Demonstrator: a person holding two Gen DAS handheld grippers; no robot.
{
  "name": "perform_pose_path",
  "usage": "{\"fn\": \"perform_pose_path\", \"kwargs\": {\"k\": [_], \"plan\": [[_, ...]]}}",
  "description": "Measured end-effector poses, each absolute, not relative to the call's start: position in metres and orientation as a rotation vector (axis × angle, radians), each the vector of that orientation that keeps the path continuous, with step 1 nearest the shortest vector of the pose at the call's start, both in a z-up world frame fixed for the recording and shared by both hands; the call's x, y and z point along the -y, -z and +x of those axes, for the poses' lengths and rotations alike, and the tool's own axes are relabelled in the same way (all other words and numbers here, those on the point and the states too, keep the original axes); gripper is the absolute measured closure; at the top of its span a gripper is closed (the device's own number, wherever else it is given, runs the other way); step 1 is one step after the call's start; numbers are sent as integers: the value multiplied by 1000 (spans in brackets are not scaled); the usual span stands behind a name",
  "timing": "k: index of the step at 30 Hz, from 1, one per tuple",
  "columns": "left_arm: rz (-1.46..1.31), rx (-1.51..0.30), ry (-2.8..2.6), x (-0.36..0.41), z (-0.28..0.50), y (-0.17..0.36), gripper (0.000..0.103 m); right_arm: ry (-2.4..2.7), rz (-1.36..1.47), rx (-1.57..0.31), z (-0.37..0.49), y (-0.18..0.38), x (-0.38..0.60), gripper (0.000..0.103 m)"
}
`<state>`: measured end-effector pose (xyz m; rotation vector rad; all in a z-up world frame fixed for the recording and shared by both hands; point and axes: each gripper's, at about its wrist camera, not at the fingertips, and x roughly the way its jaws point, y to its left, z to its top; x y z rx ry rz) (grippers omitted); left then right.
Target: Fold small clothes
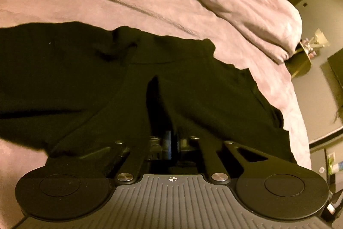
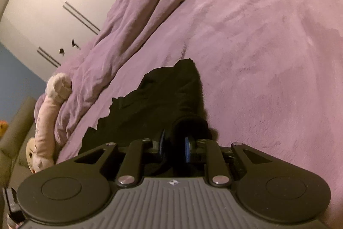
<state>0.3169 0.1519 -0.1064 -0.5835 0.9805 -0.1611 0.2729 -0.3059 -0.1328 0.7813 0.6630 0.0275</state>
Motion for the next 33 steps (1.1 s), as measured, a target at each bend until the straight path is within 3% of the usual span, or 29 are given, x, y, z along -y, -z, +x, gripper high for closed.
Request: {"fn": "perform_pose_path", "kwargs": {"k": [8, 14, 19, 22, 27, 32, 33], "plan": [[-540, -867, 99, -177, 307, 81, 98, -47, 759, -673, 273, 127, 302, 85], [-504, -923, 55, -183, 305, 98, 97, -13, 763, -674, 275, 130, 303, 85], [-433, -932, 39, -173, 304, 109, 97, 38, 602, -708, 282, 125, 290, 100], [-402, -932, 35, -171, 305, 107, 97, 71, 428, -720, 284, 120, 274, 102], [-296, -916, -22, -173, 295, 88, 96, 71, 312, -744, 274, 103, 265, 98], [-217, -840, -22, -157, 283, 61, 86, 97, 239, -656, 251, 76, 261, 91], [-220, -821, 3, -149, 284, 57, 80, 85, 233, -642, 254, 73, 255, 90]]}}
